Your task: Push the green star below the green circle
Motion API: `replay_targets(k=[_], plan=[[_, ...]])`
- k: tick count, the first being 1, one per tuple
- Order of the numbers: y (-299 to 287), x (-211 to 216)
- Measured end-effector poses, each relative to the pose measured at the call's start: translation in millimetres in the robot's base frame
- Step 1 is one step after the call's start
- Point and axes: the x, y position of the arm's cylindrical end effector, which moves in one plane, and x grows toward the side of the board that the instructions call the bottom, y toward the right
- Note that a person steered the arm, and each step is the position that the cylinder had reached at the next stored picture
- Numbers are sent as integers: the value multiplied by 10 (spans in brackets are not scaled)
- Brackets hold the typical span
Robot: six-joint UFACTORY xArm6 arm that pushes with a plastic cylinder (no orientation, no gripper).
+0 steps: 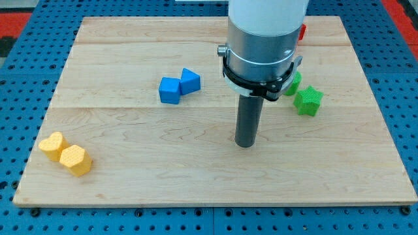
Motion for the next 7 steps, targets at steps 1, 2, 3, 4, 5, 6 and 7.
replay_targets(k=[1,2,3,4,5,6,7], plan=[[500,6],[902,6],[1061,-52],[1297,-71],[1714,-286],[2192,-515],[2263,-698]])
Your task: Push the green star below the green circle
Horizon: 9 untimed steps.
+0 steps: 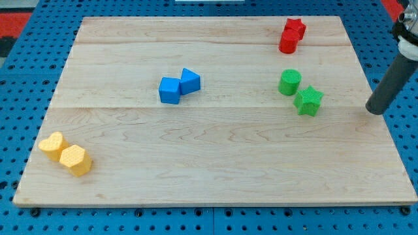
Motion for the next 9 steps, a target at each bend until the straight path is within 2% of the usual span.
replay_targets(k=[4,6,8,9], plan=[[-244,-92],[-553,-100],[-561,-115],[-870,8]])
